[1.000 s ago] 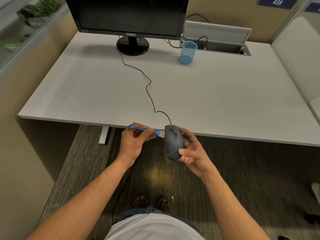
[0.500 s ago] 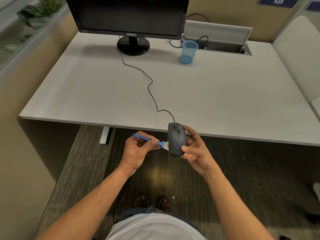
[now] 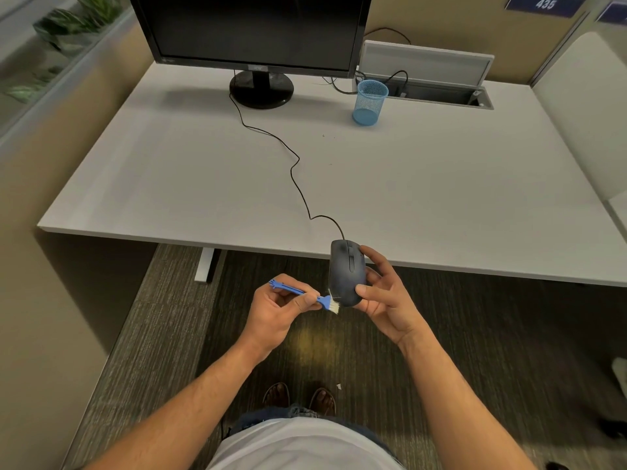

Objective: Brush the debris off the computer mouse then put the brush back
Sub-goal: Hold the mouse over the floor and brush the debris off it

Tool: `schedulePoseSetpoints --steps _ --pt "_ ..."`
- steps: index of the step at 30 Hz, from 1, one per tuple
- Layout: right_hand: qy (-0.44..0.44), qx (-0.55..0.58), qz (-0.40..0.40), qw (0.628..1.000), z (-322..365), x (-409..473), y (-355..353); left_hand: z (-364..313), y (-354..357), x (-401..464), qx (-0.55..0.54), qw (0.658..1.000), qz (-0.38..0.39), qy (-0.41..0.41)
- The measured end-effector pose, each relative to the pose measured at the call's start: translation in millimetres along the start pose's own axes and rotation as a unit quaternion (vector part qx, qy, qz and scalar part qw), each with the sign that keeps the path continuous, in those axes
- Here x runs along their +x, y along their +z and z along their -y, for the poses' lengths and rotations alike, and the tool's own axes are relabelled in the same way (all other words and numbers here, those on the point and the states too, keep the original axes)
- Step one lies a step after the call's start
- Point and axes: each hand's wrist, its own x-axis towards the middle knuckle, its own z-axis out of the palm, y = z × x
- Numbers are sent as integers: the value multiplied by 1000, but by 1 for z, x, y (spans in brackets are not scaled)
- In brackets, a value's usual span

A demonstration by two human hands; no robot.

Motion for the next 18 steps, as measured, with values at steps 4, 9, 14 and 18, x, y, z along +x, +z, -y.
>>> schedulePoseSetpoints --steps 4,9,14,18 --pt "-5 2 -2 1000 0 1 0 2 3 -3 8 1000 8 -4" --pt "-6 3 -3 1000 -2 1 1 6 10 -6 20 1000 11 -13" --pt "-6 6 -10 1000 -2 -3 0 6 5 -5 -5 1000 5 -13" --pt "1 18 0 1000 -1 -8 -3 3 -8 0 -19 999 -20 -16"
